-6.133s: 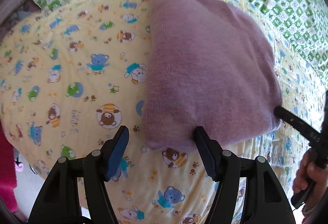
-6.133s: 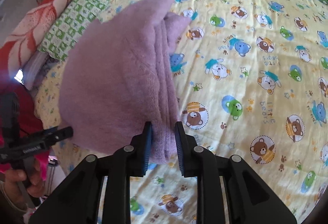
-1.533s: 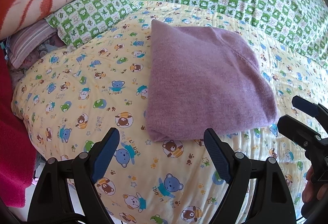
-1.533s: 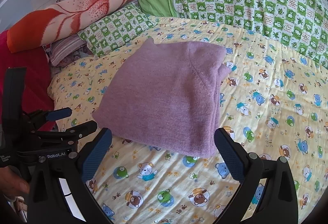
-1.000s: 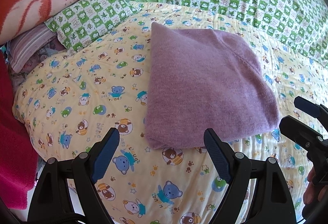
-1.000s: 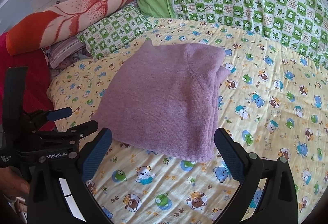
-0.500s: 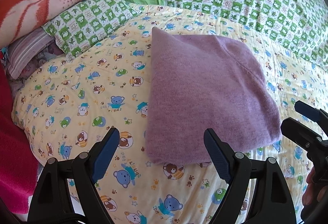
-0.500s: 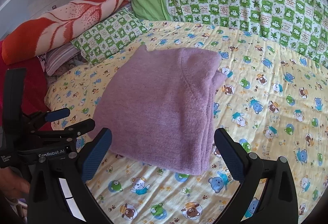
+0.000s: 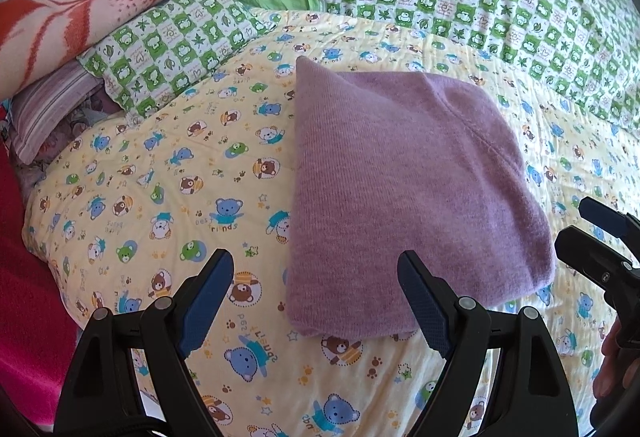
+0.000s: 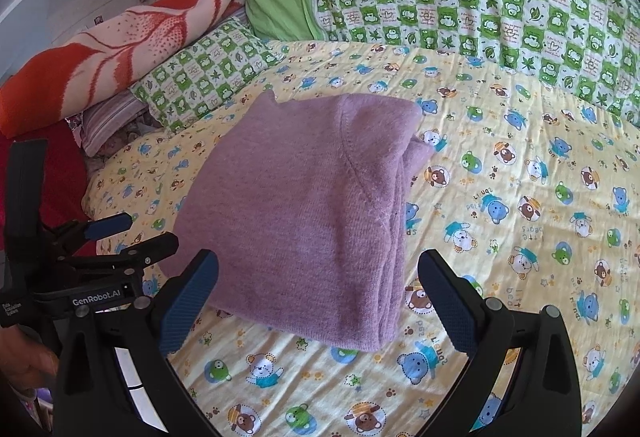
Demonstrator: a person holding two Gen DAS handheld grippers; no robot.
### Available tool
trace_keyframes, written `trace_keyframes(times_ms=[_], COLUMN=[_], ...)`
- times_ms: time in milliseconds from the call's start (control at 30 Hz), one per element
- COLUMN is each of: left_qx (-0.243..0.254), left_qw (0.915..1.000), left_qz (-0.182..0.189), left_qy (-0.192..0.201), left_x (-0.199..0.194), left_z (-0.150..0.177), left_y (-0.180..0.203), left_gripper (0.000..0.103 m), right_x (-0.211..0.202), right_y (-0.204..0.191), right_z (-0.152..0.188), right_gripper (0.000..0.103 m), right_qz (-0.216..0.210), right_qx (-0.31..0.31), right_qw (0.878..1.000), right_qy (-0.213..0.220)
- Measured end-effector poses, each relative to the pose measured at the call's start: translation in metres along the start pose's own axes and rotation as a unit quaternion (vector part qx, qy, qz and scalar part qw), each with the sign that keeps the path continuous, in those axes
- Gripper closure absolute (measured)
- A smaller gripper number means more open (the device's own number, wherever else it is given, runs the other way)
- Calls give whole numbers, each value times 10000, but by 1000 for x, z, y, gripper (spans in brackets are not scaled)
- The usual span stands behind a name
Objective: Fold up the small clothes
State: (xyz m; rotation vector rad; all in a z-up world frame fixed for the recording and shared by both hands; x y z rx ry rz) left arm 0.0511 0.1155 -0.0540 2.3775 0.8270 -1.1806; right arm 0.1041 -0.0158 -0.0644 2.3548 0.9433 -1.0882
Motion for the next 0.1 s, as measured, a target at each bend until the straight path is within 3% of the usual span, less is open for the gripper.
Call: trace_keyframes(times_ms=[100], left_qx=[-30], left_qw=[10000], left_qz=[26], left_qy=[-26], left_x=[1], left_z=[-3], left_y=[1], left_gripper=[18], right_x=[2], right_y=[1], right_z=[-2], right_gripper=[3], right_qz=[-7], right_qx=[34], right_qw=[10000], right_qy=[7])
Point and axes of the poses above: each gripper's, at about its wrist camera, not at the fingertips, and x roughly the way its jaws point, y to its right, z to its underside, the point moved 7 cm from there along x, roughly the way its jaws point, and after that the axes turned 15 degrees about -x, right-handed, at the moved point
